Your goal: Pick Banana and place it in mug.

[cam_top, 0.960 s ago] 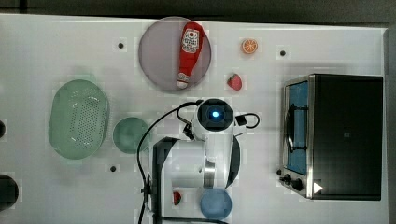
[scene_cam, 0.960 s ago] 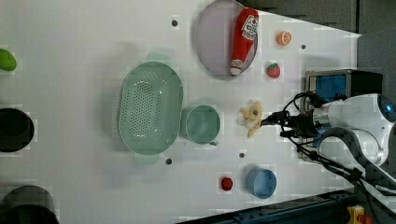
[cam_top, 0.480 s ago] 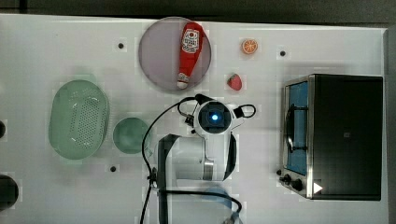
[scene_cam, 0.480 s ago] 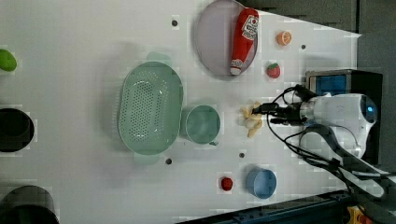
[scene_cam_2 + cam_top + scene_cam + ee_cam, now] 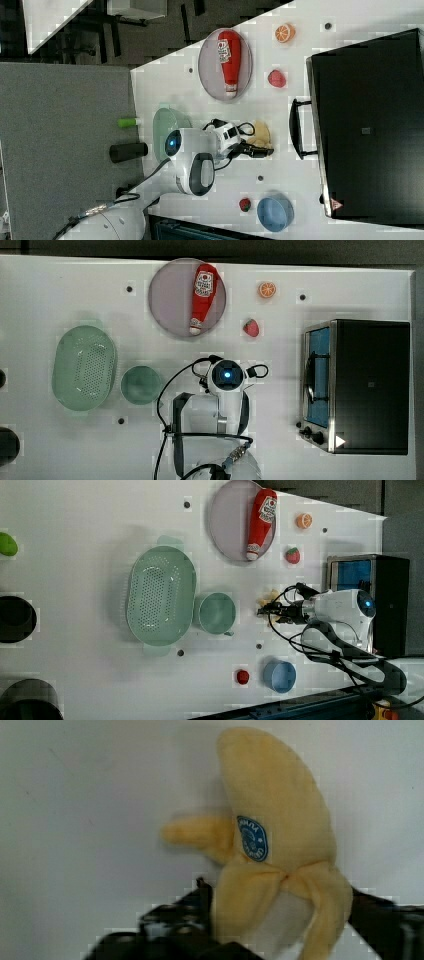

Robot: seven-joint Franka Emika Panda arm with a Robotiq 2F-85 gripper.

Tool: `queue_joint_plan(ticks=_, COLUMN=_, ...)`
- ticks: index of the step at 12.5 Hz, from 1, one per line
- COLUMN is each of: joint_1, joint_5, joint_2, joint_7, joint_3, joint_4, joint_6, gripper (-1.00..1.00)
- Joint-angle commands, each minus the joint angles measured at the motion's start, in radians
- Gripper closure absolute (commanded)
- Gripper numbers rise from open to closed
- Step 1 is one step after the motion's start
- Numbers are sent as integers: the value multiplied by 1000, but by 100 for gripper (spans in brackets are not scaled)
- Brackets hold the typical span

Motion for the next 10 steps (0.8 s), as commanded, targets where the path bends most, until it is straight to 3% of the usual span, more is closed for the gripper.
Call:
queue_joint_plan(ticks=1, joint_1=-3, joint_5=-2, joint_2=-25, joint_7=-33, joint_3=21, joint_4=18, joint_6=51, gripper=9)
queue_joint_plan(ticks=2, joint_1=-3, joint_5=-2, joint_2=-26, joint_7=-33, joint_3=22, joint_4=19, joint_6=53, gripper=30)
queue_joint_plan(ticks=3, joint_1=-4, joint_5=-1, joint_2=-45, joint_7=-33, joint_3=21, joint_4=20, joint_6=52, gripper=37)
queue_joint_plan(ticks=7, joint_1=-5, joint_5=-1, joint_2=-206, joint_7=-33, joint_3=21, joint_4=33, joint_6=-43, gripper=37)
queue_joint_plan(ticks=9, joint_1=-5, joint_5=-2, joint_2=-336, joint_7=-32, joint_3=22, joint_4=91, joint_6=-277, gripper=37)
queue_joint_plan(ticks=10, joint_1=-4, joint_5=-2, joint_2=-440, joint_7=-33, joint_3=22, joint_4=162, joint_6=-501, gripper=37)
